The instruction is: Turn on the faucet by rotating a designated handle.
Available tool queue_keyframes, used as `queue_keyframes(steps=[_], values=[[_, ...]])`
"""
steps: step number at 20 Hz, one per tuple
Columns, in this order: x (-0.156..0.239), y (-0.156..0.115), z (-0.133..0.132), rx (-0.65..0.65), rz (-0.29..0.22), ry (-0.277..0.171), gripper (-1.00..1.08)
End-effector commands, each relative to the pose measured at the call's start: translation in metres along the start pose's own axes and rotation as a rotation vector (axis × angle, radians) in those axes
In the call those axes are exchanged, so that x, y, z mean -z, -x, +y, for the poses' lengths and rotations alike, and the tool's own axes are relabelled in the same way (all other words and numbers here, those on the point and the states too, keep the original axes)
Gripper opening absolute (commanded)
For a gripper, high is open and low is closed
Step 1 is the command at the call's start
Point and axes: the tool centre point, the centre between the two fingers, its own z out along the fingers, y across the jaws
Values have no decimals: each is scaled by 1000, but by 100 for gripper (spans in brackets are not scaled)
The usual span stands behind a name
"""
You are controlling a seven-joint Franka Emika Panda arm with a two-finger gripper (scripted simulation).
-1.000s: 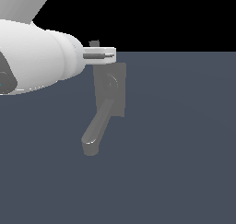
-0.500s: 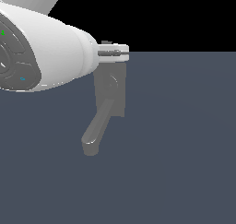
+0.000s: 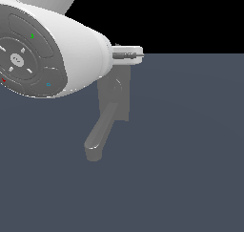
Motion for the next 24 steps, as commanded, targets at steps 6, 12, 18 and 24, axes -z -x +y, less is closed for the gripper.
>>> queue_keyframes(steps=[6, 12, 18, 24], values=[[-6, 2, -42, -5, -19, -23, -100], [-7, 2, -63, -6, -30, -27, -100], [-2, -18, -71, -7, -14, -27, -100], [-4, -29, -87, -7, -21, -27, -100]])
